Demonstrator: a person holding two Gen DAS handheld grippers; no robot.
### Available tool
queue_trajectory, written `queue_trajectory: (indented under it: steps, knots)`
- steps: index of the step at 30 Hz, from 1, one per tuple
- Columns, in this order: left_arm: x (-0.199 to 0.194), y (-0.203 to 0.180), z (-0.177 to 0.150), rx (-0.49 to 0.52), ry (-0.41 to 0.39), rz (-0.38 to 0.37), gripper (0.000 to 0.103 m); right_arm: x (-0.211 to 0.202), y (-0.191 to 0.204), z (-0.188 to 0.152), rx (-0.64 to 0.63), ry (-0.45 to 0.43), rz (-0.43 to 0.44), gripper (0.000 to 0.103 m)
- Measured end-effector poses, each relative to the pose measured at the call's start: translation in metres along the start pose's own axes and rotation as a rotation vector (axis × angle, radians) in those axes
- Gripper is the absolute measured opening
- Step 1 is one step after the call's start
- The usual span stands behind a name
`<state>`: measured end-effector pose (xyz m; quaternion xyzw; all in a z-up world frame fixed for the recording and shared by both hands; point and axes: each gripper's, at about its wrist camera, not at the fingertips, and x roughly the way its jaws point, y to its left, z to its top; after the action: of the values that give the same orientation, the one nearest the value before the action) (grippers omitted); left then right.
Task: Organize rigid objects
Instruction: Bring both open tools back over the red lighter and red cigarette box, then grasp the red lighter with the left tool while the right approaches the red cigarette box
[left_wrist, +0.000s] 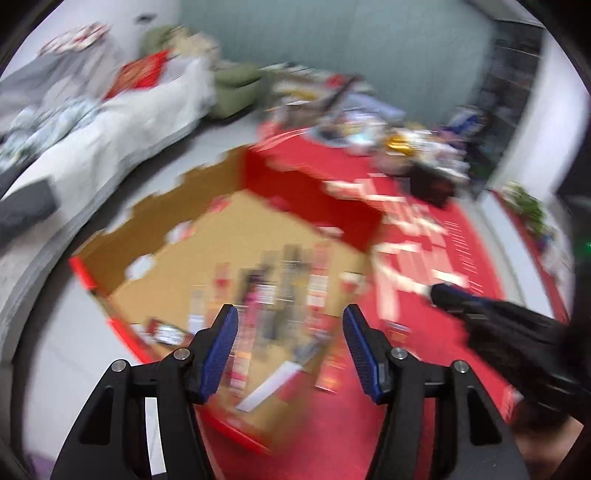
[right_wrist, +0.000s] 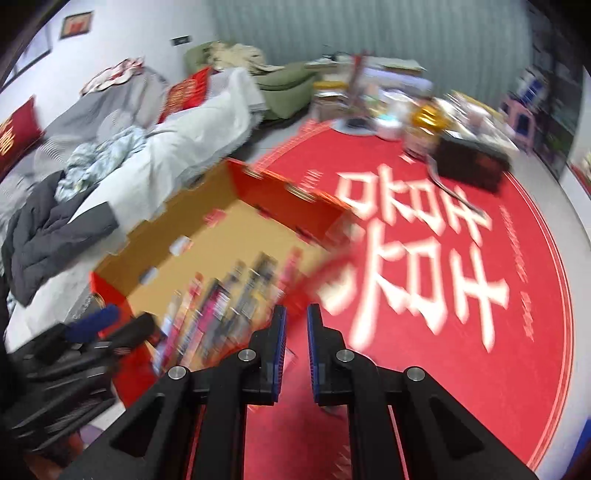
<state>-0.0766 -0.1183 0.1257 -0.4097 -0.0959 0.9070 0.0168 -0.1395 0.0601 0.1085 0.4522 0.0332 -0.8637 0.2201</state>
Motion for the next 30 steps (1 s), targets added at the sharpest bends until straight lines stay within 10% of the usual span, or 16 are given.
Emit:
queue_trajectory:
  steps: [4,14,30]
  knots:
    - [-0.004,-0.052,-0.033,0.121,0.012,-0.109,0.063,0.002,-0.028,-0.029,0.04,0.044,-0.029,0.012]
    - [0.083,-0.058,-0.07,0.122,0.146,0.112,0.053,-0.001,-0.047,-0.055,0.021,0.028,-0.038,0.012]
    - [0.119,-0.047,-0.058,0.105,0.171,0.119,0.053,0.018,-0.062,-0.063,0.06,0.04,0.043,0.012]
